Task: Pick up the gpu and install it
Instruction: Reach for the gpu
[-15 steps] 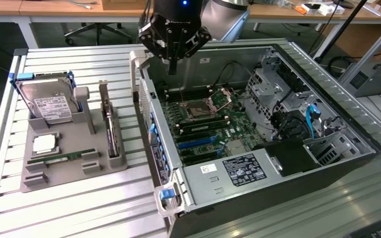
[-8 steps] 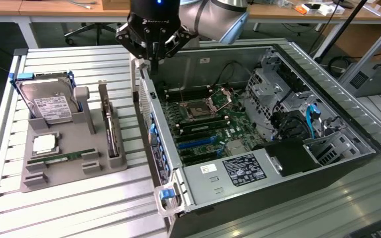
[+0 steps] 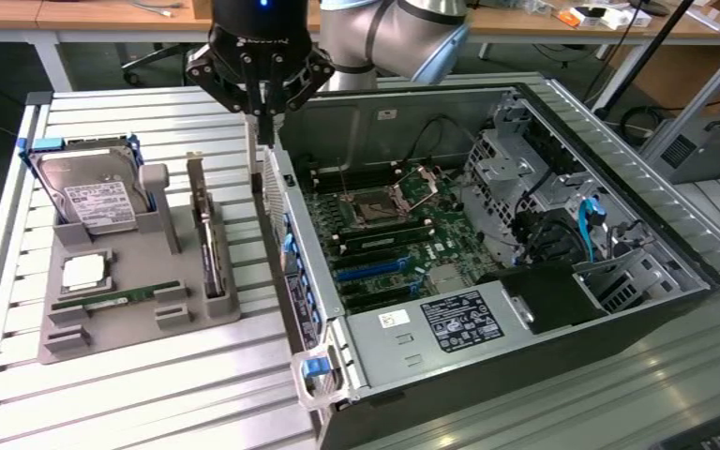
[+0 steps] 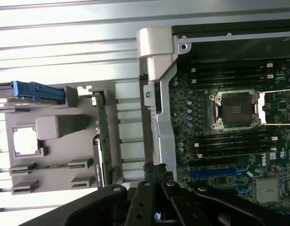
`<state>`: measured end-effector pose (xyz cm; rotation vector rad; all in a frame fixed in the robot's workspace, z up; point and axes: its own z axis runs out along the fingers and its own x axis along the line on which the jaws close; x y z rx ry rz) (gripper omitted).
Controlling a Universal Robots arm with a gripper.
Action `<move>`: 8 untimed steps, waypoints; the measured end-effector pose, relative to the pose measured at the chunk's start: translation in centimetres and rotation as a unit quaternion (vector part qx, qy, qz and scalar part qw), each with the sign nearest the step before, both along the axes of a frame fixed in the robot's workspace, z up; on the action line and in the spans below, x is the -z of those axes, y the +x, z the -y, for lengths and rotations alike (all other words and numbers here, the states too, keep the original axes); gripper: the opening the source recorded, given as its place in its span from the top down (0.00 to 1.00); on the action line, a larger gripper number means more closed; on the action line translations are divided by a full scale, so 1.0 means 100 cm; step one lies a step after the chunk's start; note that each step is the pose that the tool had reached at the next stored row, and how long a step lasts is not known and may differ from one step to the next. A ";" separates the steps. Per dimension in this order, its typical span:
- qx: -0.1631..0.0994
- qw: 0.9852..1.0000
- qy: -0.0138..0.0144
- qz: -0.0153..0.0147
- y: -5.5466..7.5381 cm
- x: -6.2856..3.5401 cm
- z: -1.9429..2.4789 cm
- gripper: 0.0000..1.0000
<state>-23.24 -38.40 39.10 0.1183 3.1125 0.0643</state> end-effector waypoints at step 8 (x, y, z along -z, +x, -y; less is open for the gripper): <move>0.000 1.000 -0.001 0.000 -0.030 0.0011 -0.0035 0.89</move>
